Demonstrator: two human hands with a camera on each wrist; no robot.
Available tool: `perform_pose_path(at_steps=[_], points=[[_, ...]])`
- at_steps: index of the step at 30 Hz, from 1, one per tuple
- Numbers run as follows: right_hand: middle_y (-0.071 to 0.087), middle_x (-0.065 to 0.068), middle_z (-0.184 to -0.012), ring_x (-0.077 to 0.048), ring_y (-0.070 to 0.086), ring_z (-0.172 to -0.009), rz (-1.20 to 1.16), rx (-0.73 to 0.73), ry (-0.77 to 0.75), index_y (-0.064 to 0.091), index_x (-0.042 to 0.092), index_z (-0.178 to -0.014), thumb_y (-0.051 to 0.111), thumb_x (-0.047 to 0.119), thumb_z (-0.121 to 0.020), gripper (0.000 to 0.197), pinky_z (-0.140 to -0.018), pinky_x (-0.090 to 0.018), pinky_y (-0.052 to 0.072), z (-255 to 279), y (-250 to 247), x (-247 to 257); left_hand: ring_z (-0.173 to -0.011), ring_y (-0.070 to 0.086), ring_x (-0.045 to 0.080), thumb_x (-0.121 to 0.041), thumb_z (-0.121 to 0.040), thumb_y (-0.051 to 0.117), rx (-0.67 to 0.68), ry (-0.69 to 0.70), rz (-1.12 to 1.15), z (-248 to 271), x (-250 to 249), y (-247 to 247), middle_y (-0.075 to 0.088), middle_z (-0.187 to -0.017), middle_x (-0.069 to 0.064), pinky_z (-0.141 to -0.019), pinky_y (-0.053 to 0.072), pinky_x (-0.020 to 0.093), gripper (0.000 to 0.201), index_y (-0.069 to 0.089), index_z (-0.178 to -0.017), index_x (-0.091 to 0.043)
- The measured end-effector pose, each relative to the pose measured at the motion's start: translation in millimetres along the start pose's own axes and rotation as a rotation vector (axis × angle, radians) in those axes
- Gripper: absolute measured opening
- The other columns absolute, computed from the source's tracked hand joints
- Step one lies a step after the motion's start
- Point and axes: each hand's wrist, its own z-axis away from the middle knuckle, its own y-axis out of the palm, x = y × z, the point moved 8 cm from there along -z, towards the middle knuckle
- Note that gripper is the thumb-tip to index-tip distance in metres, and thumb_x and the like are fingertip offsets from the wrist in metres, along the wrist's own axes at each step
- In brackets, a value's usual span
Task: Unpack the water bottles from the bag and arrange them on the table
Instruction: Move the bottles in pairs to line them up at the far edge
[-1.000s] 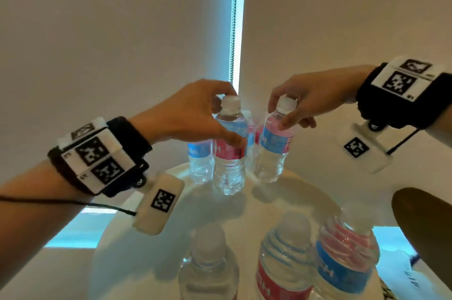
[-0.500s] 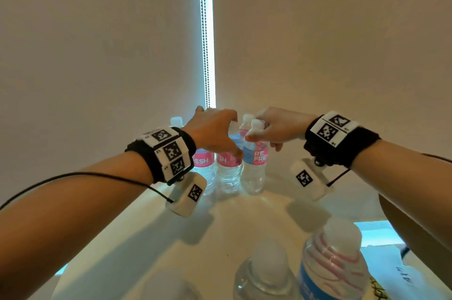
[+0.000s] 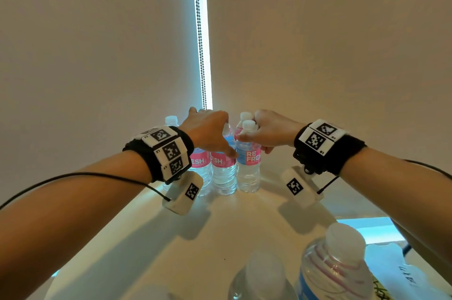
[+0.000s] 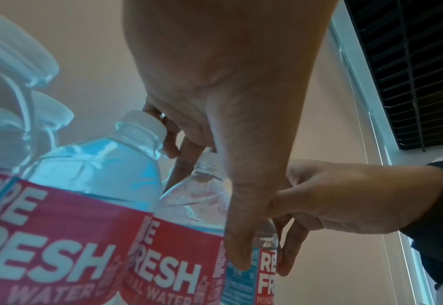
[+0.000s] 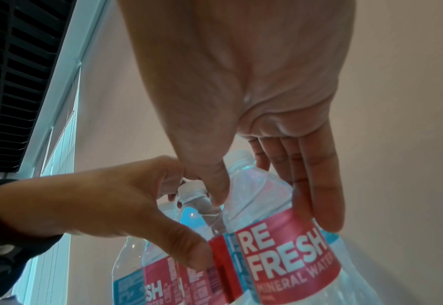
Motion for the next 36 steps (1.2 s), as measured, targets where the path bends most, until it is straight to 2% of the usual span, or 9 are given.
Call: perform_pose_path(at_steps=[5,14,19,22,26,29,31,33,36], points=[[0.071,-0.012,-0.081,-0.025,0.070,-0.061,-0.019,-0.044,0.055,0.066,0.005,-0.100,0.072,0.040,-0.089,0.037,-0.058,-0.034,0.061,-2,-1,-9,-0.114,0.057,0.024,-0.073,-0.058,0.077,0.008,0.011,0.032,1,-1,0,0.066,-0.125,0.000,-0.102,0.031,0.043,0.095,0.050,-0.133,-0.021],[0.068,-0.006,-0.076,-0.014,0.064,-0.050,-0.036,-0.073,0.064,0.056,0.015,-0.084,0.070,0.039,-0.090,0.029,-0.041,-0.019,0.049,6,-2,-10,-0.114,0.057,0.025,-0.077,-0.056,0.075,-0.013,0.022,-0.008,1,-1,-1,0.066,-0.123,0.001,-0.102,0.030,0.043,0.097,0.050,-0.133,-0.022],[0.071,-0.011,-0.097,-0.024,0.073,-0.068,-0.014,-0.093,0.086,0.055,0.010,-0.105,0.072,0.046,-0.087,0.043,-0.062,-0.037,0.063,13,-8,-9,-0.114,0.051,0.028,-0.080,-0.054,0.072,-0.112,0.056,-0.066,13,-7,-14,0.062,-0.125,0.005,-0.101,0.032,0.041,0.102,0.045,-0.134,-0.024],[0.067,-0.009,-0.109,-0.023,0.070,-0.074,-0.002,-0.221,0.081,0.052,0.010,-0.124,0.073,0.050,-0.085,0.060,-0.073,-0.041,0.063,27,-31,-10,-0.115,0.047,0.025,-0.077,-0.059,0.072,-0.175,0.173,0.011,36,-17,-35,0.059,-0.127,0.001,-0.104,0.032,0.040,0.091,0.048,-0.132,-0.029],[0.071,-0.003,-0.111,-0.013,0.064,-0.074,-0.092,-0.370,-0.049,0.064,0.018,-0.111,0.073,0.043,-0.087,0.036,-0.073,-0.035,0.055,72,-68,1,-0.107,0.056,0.004,-0.062,-0.072,0.073,-0.055,0.434,0.385,90,-43,-77,0.062,-0.113,-0.022,-0.095,0.046,0.031,0.051,0.061,-0.116,-0.040],[0.072,0.010,-0.092,-0.019,0.069,-0.076,-0.209,-0.349,-0.136,0.068,0.018,-0.099,0.068,0.034,-0.094,0.017,-0.078,-0.048,0.060,118,-82,12,-0.110,0.064,0.009,-0.054,-0.078,0.069,0.042,0.592,0.483,148,-64,-113,0.069,-0.112,-0.021,-0.093,0.052,0.030,0.042,0.066,-0.115,-0.035],[0.073,0.005,-0.093,-0.022,0.070,-0.081,-0.255,-0.328,-0.172,0.068,0.009,-0.102,0.061,0.033,-0.097,0.025,-0.079,-0.049,0.060,152,-86,22,-0.111,0.067,0.012,-0.048,-0.078,0.073,0.093,0.705,0.565,182,-73,-128,0.071,-0.114,-0.017,-0.094,0.054,0.029,0.041,0.068,-0.115,-0.031],[0.073,-0.006,-0.103,-0.026,0.072,-0.089,-0.272,-0.287,-0.214,0.068,0.006,-0.108,0.059,0.037,-0.098,0.033,-0.079,-0.045,0.060,184,-86,34,-0.098,0.073,0.008,-0.048,-0.073,0.080,0.144,0.658,0.548,193,-79,-114,0.076,-0.104,-0.014,-0.093,0.056,0.025,0.036,0.074,-0.103,-0.029],[0.072,0.001,-0.112,-0.020,0.073,-0.095,-0.295,-0.152,-0.251,0.066,0.023,-0.116,0.066,0.044,-0.084,0.039,-0.084,-0.038,0.060,228,-69,48,-0.055,0.074,0.005,-0.039,-0.070,0.084,0.360,0.680,0.237,203,-70,-39,0.071,-0.049,-0.009,-0.080,0.061,0.033,0.031,0.072,-0.046,-0.023]])
